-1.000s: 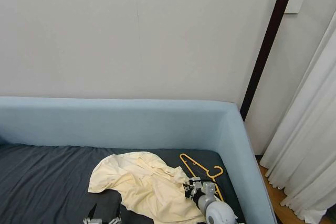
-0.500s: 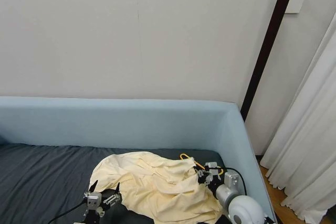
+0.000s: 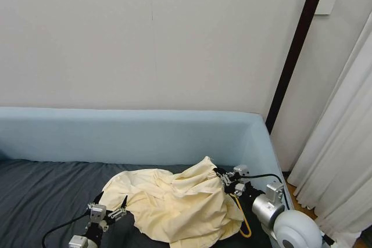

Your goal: Pick up the clothes from the sofa and hang them on the clothes hanger.

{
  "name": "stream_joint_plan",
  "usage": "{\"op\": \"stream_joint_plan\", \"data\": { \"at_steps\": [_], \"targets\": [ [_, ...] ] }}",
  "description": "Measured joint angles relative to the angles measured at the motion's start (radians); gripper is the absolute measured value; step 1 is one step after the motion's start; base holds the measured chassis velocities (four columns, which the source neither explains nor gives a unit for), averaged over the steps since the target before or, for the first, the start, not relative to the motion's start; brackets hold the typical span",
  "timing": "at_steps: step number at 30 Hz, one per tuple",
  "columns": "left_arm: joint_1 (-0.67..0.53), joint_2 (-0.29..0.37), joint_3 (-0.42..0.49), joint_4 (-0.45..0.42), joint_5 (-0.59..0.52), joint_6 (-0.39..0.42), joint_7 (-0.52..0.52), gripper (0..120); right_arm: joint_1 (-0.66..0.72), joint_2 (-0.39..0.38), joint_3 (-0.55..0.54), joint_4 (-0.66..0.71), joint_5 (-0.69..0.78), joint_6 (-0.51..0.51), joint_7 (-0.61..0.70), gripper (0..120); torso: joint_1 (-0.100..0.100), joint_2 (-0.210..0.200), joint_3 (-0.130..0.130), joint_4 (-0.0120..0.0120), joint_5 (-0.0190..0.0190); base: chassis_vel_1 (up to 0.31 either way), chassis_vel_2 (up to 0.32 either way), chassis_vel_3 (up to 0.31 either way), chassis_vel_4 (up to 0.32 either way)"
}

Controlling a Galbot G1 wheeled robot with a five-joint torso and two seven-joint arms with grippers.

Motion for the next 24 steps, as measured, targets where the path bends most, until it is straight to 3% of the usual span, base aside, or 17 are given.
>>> {"op": "stream_joint_plan", "data": {
  "at_steps": [4,9,12,13,14,15,18,19,20,24],
  "targets": [
    [-0.062,0.041,0.040,0.041,-0.016,0.000,0.017,100,-0.016,-0.008,0.021,0.011,0.015,0.008,-0.006,0,0.000,0.000,0.000,-0.0001,0.0001,0.000,0.000,0.000,0.000],
    [-0.205,0.088,0.158,0.126,-0.041,-0.024,0.075,100,-0.035,-0.010,0.030,0.014,0.011,0.014,-0.011,0,0.000,0.000,0.000,0.0003,0.0001,0.000,0.000,0.000,0.000],
    [-0.353,0.111,0.268,0.249,-0.027,-0.074,0.142,100,-0.052,-0.011,0.040,0.018,0.005,0.020,-0.018,0,0.000,0.000,0.000,-0.0001,0.0000,0.000,0.000,0.000,0.000],
    [-0.430,0.112,0.320,0.327,0.012,-0.114,0.184,100,-0.063,-0.012,0.045,0.022,-0.001,0.024,-0.021,0,0.000,0.000,0.000,0.0000,0.0000,0.000,0.000,0.000,0.000],
    [-0.430,0.112,0.320,0.327,0.012,-0.114,0.184,100,-0.063,-0.012,0.045,0.022,-0.001,0.024,-0.021,0,0.000,0.000,0.000,0.0000,0.0000,0.000,0.000,0.000,0.000],
    [-0.486,0.112,0.357,0.388,0.045,-0.139,0.214,100,-0.070,-0.013,0.048,0.025,-0.006,0.026,-0.024,0,0.000,0.000,0.000,-0.0001,-0.0001,0.000,0.000,0.000,0.000],
    [-0.675,0.076,0.457,0.593,0.175,-0.213,0.282,100,-0.093,-0.011,0.053,0.031,-0.023,0.034,-0.029,0,0.000,0.000,0.000,0.0003,0.0002,0.000,0.000,0.000,0.000],
    [-0.675,0.076,0.457,0.593,0.175,-0.213,0.282,100,-0.093,-0.011,0.053,0.031,-0.023,0.034,-0.029,0,0.000,0.000,0.000,0.0003,0.0002,0.000,0.000,0.000,0.000],
    [-0.763,0.036,0.491,0.696,0.248,-0.247,0.300,100,-0.099,-0.006,0.054,0.033,-0.030,0.035,-0.030,0,0.000,0.000,0.000,0.0005,0.0002,0.000,0.000,0.000,0.000],
    [-0.912,-0.068,0.593,0.852,0.301,-0.266,0.321,100,-0.108,0.003,0.057,0.039,-0.042,0.037,-0.030,0,0.000,0.000,0.000,-0.0003,0.0005,0.000,0.000,0.000,0.000]
  ]
}}
